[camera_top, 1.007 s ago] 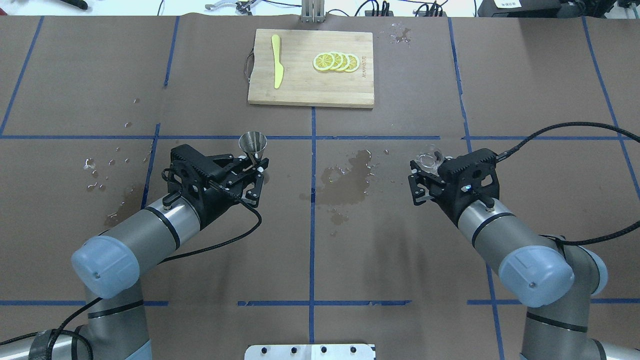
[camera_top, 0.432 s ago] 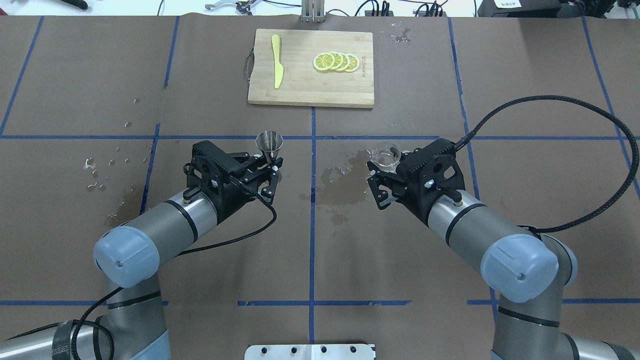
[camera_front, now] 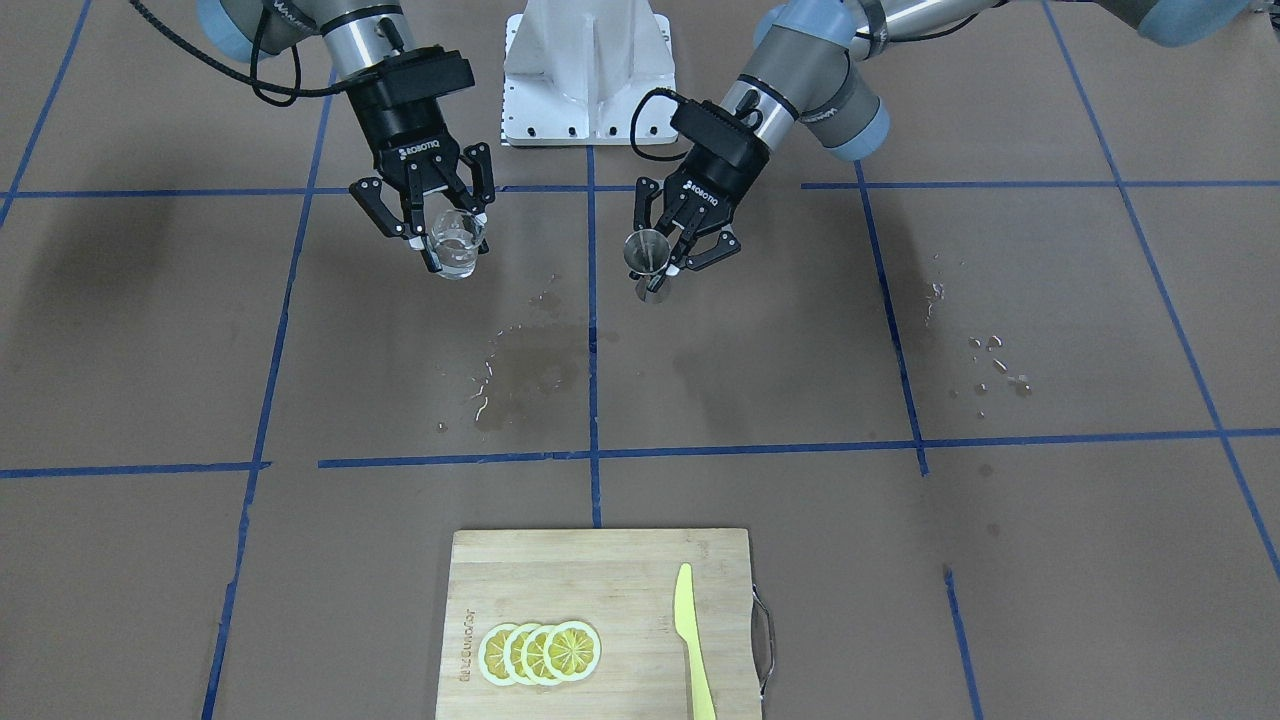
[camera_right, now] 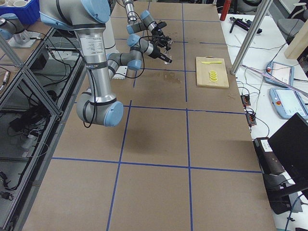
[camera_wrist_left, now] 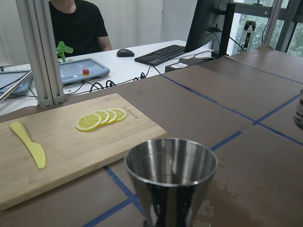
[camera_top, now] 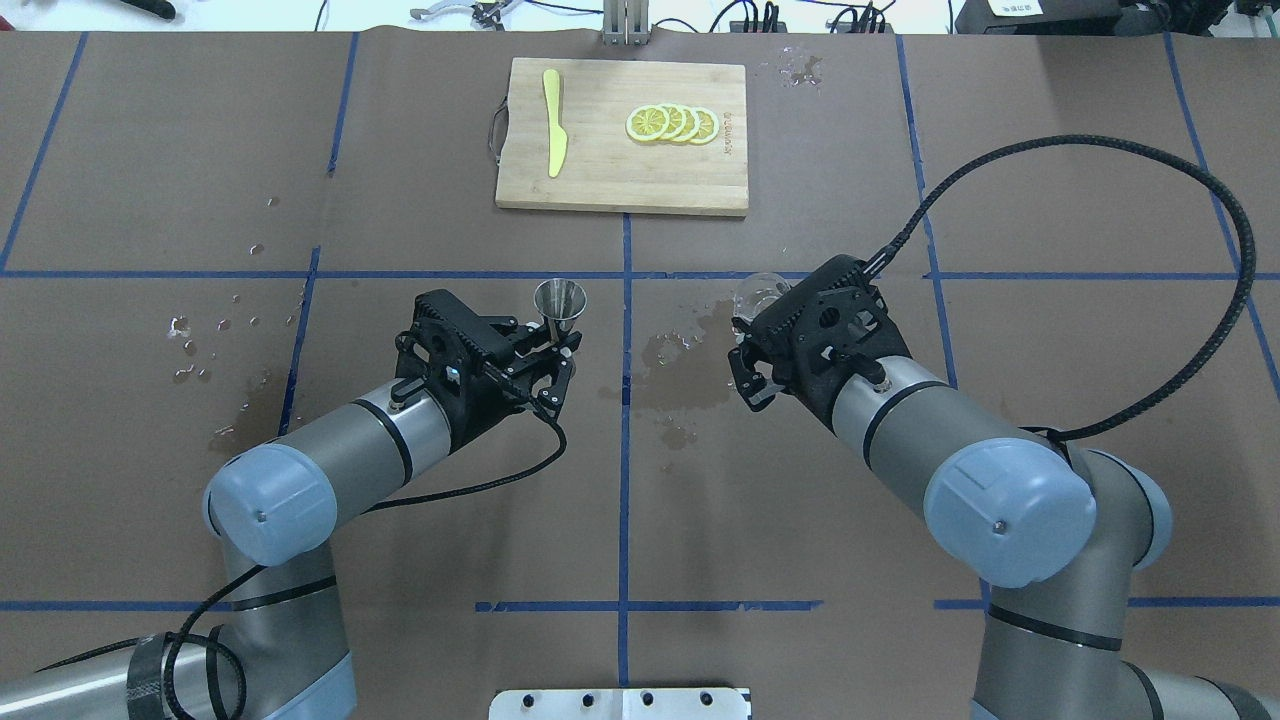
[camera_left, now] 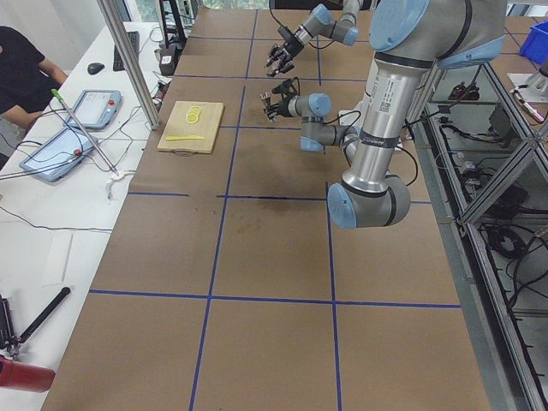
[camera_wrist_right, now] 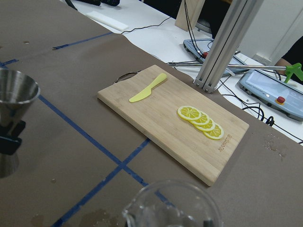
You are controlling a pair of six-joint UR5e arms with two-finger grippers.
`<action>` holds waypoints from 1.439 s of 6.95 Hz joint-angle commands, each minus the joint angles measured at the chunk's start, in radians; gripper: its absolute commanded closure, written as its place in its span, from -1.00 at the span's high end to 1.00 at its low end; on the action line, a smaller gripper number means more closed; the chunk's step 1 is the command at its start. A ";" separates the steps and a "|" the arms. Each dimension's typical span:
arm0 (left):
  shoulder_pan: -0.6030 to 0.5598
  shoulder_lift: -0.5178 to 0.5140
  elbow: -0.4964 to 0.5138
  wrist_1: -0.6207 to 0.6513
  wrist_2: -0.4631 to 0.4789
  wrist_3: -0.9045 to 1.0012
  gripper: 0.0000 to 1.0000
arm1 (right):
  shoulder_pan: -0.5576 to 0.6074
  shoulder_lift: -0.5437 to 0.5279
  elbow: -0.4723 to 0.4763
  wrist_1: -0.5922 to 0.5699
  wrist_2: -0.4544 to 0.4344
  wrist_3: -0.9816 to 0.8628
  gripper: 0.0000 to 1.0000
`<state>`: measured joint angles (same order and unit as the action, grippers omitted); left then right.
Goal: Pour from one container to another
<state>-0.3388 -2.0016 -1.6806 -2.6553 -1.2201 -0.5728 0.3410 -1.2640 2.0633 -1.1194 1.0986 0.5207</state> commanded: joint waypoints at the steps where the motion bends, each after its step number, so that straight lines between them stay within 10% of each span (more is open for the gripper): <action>1: 0.001 -0.083 0.060 0.000 -0.037 0.005 -1.00 | -0.002 0.098 0.003 -0.140 0.019 -0.025 -1.00; 10: 0.007 -0.135 0.114 -0.002 -0.073 0.005 -1.00 | 0.059 0.160 0.021 -0.307 0.067 -0.321 -1.00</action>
<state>-0.3339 -2.1367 -1.5666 -2.6563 -1.2902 -0.5676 0.3862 -1.1064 2.0878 -1.4146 1.1686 0.2457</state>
